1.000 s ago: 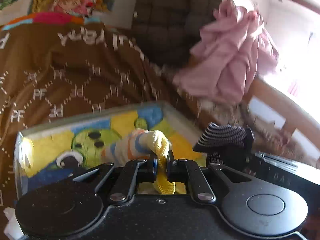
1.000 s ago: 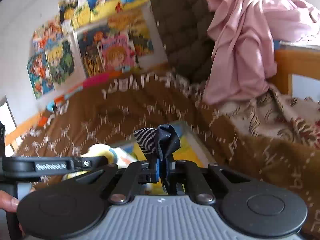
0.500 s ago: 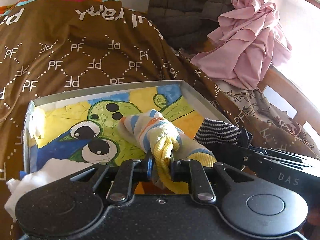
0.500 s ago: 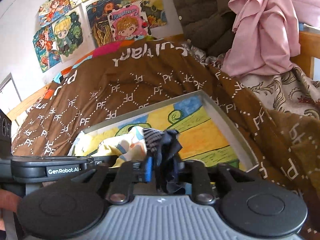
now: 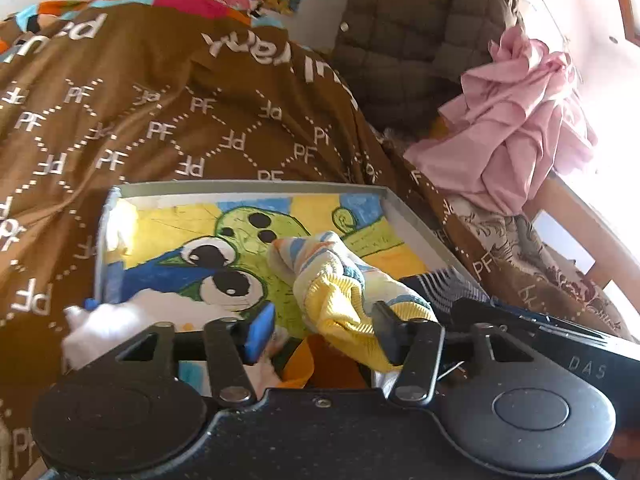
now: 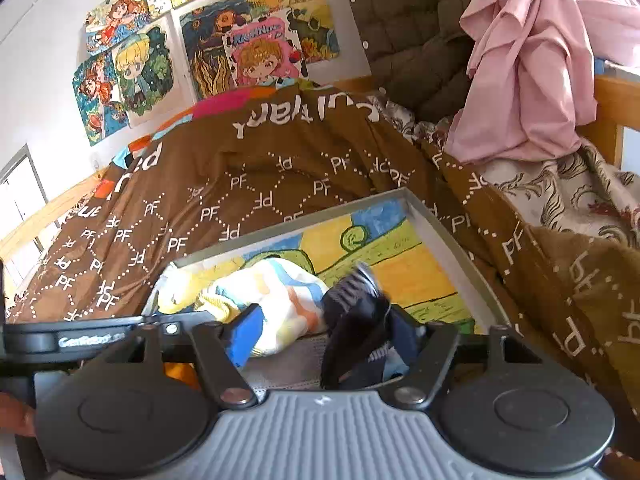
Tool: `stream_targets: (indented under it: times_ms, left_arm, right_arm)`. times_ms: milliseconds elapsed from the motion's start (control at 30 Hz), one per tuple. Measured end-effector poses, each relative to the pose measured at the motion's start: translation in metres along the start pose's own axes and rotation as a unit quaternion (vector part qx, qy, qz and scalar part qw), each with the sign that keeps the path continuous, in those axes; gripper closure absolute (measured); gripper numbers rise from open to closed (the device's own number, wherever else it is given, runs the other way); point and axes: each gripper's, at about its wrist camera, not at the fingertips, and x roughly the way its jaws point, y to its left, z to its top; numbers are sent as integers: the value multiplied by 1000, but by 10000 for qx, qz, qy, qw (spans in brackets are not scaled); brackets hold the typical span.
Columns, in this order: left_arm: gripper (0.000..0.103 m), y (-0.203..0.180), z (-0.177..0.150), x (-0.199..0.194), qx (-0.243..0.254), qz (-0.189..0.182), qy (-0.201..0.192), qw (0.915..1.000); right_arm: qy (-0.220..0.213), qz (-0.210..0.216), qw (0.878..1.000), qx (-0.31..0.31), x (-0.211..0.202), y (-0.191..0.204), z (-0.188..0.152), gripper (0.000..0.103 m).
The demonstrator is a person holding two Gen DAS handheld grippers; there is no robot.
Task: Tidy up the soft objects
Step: 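Open both grippers to drop the socks into the tray, then move both grippers back from the tray toward the pile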
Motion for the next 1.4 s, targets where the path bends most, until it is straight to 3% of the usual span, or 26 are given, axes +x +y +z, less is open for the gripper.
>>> stream_targets:
  times_ms: [333, 533, 667, 967, 1400]
  left_arm:
    - [13, -15, -10, -73, 23, 358, -664, 9972]
    - [3, -32, -16, -131, 23, 506, -1134, 9923]
    - [1, -43, -26, -169, 19, 533, -1396, 9888]
    - [1, -58, -57, -235, 113, 621, -1592, 9852]
    - [1, -55, -107, -283, 290, 892, -1594, 9827]
  right_arm:
    - [-458, 112, 9988, -151, -53, 15, 14, 7]
    - [-739, 180, 9966, -302, -102, 34, 18, 0]
    - [-874, 232, 9951, -405, -139, 50, 15, 0]
    - [-1240, 222, 9877, -930, -207, 93, 1, 0]
    - [-1307, 220, 9854, -1073, -256, 123, -36, 0]
